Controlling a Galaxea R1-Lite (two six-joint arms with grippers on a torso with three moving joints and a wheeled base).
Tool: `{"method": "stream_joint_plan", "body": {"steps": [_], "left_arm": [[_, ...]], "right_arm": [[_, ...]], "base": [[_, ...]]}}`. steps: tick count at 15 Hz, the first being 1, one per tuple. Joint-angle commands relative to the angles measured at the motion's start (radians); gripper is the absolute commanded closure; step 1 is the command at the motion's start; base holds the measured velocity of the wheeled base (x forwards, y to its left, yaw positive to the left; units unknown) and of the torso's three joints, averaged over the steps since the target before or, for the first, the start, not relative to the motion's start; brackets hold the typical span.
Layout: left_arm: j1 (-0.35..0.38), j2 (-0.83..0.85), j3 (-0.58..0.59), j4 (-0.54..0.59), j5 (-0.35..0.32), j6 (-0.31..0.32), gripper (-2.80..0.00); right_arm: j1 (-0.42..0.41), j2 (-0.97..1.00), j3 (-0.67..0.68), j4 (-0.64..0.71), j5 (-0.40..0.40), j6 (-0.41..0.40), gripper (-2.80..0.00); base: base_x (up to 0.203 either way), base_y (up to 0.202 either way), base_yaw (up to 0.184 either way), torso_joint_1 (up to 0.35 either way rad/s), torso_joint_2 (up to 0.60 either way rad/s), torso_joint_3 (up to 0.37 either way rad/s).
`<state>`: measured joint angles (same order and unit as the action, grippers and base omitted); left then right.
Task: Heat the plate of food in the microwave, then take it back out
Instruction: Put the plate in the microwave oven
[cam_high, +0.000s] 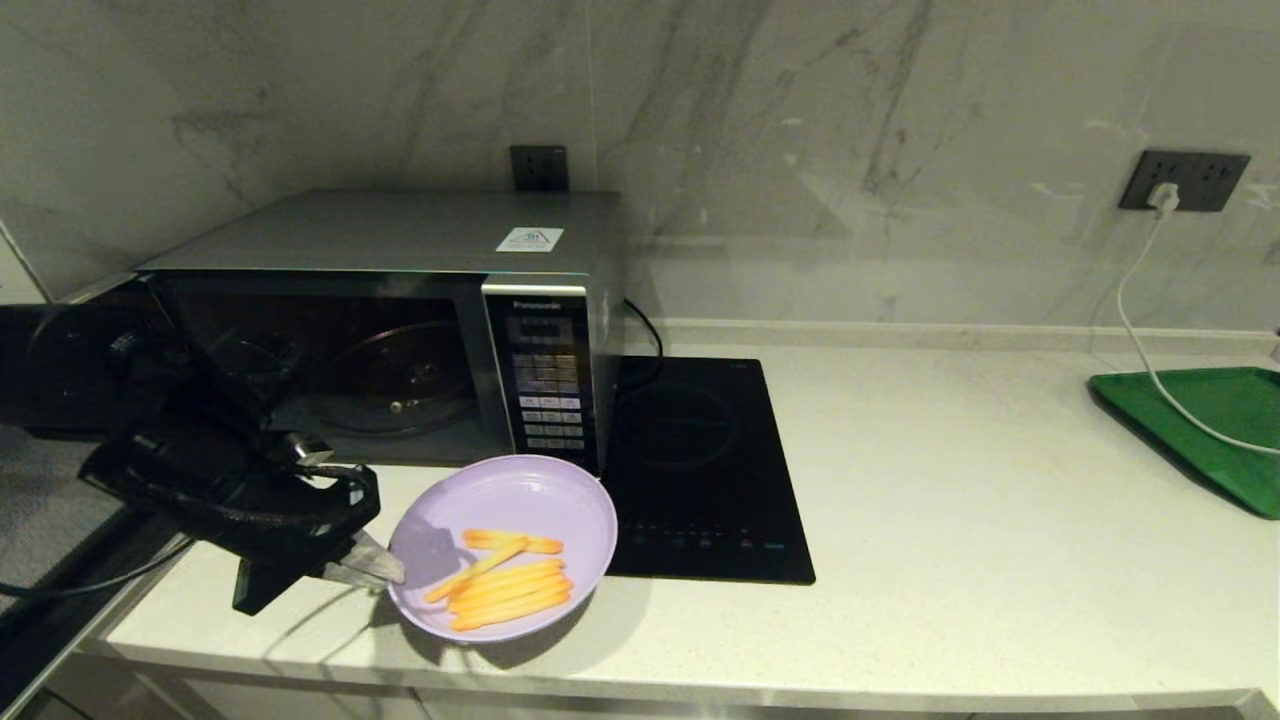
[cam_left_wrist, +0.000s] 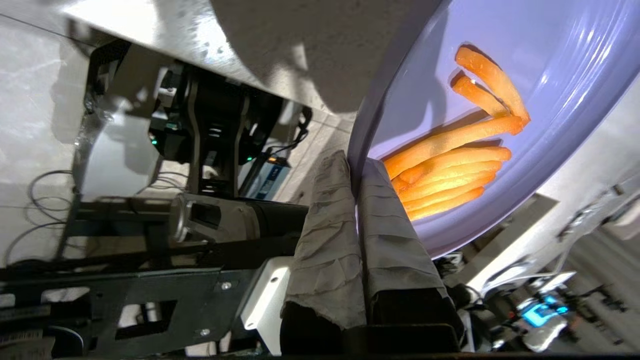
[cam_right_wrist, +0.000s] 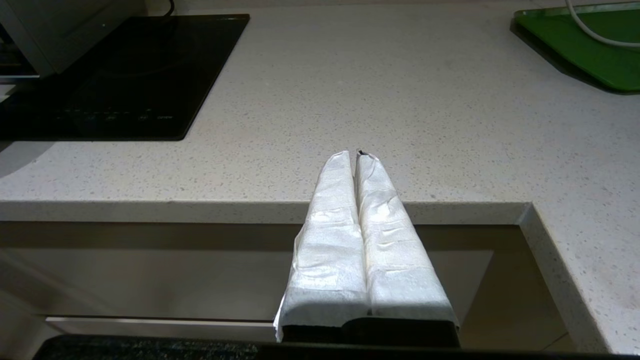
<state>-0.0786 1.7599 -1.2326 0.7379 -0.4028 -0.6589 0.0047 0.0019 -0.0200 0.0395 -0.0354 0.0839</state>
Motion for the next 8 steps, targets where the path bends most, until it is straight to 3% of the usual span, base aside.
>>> {"method": "stream_joint_plan", "body": {"steps": [1, 8], "left_arm": [[0.084, -0.057, 0.018, 0.004, -0.020, -0.003, 0.00], [0.395, -0.001, 0.006, -0.084, -0.049, 0.052, 0.00]], "right_arm": [[0.000, 0.000, 0.000, 0.000, 0.000, 0.000, 0.00], [0.000, 0.000, 0.000, 0.000, 0.000, 0.000, 0.00]], "base": [[0.000, 0.000, 0.000, 0.000, 0.00, 0.000], [0.000, 0.000, 0.000, 0.000, 0.00, 0.000]]}}
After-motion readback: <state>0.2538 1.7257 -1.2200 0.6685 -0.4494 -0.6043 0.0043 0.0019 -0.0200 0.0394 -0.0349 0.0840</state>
